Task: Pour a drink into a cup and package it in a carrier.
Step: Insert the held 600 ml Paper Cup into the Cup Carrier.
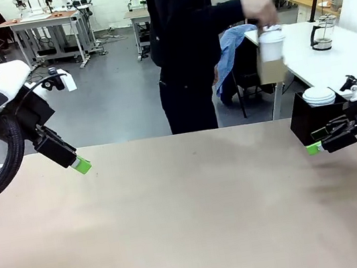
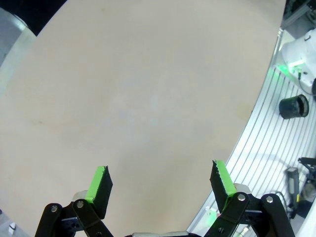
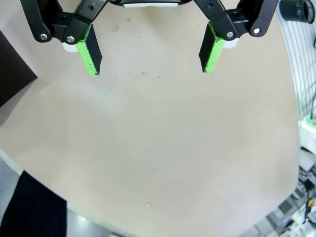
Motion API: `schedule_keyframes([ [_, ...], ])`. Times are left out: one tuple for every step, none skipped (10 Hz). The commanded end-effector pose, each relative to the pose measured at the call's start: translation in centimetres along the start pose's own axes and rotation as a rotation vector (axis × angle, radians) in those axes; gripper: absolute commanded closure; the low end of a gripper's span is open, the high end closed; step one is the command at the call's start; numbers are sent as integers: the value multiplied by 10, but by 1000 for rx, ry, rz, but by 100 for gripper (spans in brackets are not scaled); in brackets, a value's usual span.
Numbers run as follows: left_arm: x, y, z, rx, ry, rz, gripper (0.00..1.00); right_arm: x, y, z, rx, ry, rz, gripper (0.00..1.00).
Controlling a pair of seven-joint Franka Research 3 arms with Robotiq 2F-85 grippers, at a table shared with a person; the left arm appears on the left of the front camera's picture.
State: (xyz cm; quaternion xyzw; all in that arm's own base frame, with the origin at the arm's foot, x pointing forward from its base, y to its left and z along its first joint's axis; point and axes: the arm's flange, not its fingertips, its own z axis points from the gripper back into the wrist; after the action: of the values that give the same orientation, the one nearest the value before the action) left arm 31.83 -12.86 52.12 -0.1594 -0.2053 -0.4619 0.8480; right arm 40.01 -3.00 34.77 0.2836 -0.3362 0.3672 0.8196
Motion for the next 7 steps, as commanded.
schedule_keyframes([
  [-2, 1, 0, 1, 8, -8, 0, 0, -1, 1, -15, 7, 3, 0],
  [-2, 1, 0, 1, 8, -8, 0, 0, -1, 1, -15, 7, 3, 0],
  [-2, 1, 0, 1, 8, -8, 0, 0, -1, 1, -15, 7, 3, 0],
  [-2, 1, 0, 1, 8, -8, 0, 0, -1, 1, -15, 7, 3, 0],
  [-2, 1, 0, 1, 8, -8, 0, 0, -1, 1, -15, 7, 3, 0],
  [-2, 1, 0, 1, 8, -8, 0, 0, -1, 1, -15, 7, 3, 0],
  [-2, 1, 0, 1, 8, -8, 0, 0, -1, 1, -15, 7, 3, 0],
])
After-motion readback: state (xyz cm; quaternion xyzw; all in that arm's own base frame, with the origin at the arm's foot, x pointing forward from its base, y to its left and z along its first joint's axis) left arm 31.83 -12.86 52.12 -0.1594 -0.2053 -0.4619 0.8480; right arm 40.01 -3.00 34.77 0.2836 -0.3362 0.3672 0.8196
